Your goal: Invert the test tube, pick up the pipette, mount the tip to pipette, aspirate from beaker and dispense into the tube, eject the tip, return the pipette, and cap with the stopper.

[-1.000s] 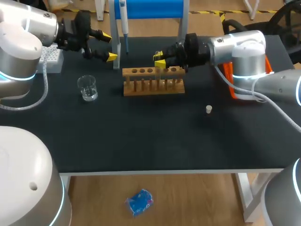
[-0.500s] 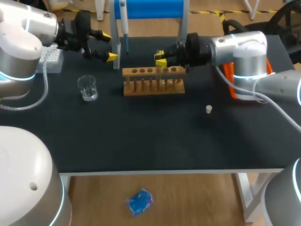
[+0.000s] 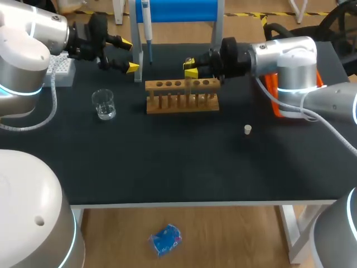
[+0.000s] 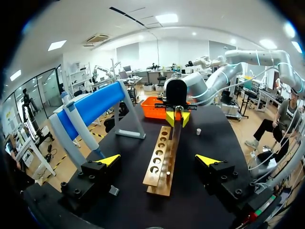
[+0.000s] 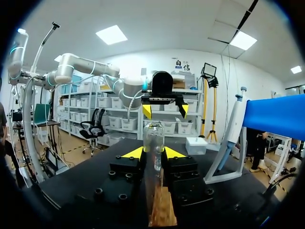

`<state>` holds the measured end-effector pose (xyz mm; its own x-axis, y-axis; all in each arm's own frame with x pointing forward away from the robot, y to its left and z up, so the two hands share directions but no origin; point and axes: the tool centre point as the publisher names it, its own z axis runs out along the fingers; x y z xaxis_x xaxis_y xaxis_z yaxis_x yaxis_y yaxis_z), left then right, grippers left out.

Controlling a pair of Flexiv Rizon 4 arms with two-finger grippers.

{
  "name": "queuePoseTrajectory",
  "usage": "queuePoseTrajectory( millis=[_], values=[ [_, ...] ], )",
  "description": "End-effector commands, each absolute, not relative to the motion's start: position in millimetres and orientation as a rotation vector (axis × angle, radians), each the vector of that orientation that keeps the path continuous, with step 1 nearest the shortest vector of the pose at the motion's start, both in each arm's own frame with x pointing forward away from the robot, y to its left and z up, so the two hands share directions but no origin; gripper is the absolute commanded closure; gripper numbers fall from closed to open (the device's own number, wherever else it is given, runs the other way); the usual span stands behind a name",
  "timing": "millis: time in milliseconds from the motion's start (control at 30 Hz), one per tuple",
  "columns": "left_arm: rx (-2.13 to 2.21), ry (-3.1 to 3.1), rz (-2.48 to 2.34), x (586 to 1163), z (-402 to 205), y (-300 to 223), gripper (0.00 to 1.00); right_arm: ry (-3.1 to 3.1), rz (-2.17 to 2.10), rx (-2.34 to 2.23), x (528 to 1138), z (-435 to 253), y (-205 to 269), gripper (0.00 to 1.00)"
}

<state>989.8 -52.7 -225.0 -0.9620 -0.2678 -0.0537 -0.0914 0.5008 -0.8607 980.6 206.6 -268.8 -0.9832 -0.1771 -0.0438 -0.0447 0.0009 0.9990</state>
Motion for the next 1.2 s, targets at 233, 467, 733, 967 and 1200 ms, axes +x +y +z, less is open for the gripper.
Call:
queuePoseTrajectory(
  millis=[233, 467, 733, 967, 1200],
  values=[
    [-0.311, 2.560, -1.450, 988.7, -224.7, -52.8, 0.00, -2.153, -2.146, 0.257, 981.7, -257.9, 203.0, 1.00],
    [-0.311, 2.560, -1.450, 988.7, -224.7, -52.8, 0.00, -2.156, -2.143, 0.266, 982.5, -247.7, 203.8, 1.00],
    [-0.311, 2.560, -1.450, 988.7, -224.7, -52.8, 0.00, -2.145, -2.154, 0.290, 981.6, -232.2, 206.5, 1.00],
    [-0.311, 2.560, -1.450, 988.7, -224.7, -52.8, 0.00, -2.152, -2.157, 0.312, 980.3, -222.4, 206.3, 1.00],
    [-0.311, 2.560, -1.450, 988.7, -224.7, -52.8, 0.00, -2.155, -2.171, 0.321, 978.4, -209.1, 201.9, 1.00]
  ],
)
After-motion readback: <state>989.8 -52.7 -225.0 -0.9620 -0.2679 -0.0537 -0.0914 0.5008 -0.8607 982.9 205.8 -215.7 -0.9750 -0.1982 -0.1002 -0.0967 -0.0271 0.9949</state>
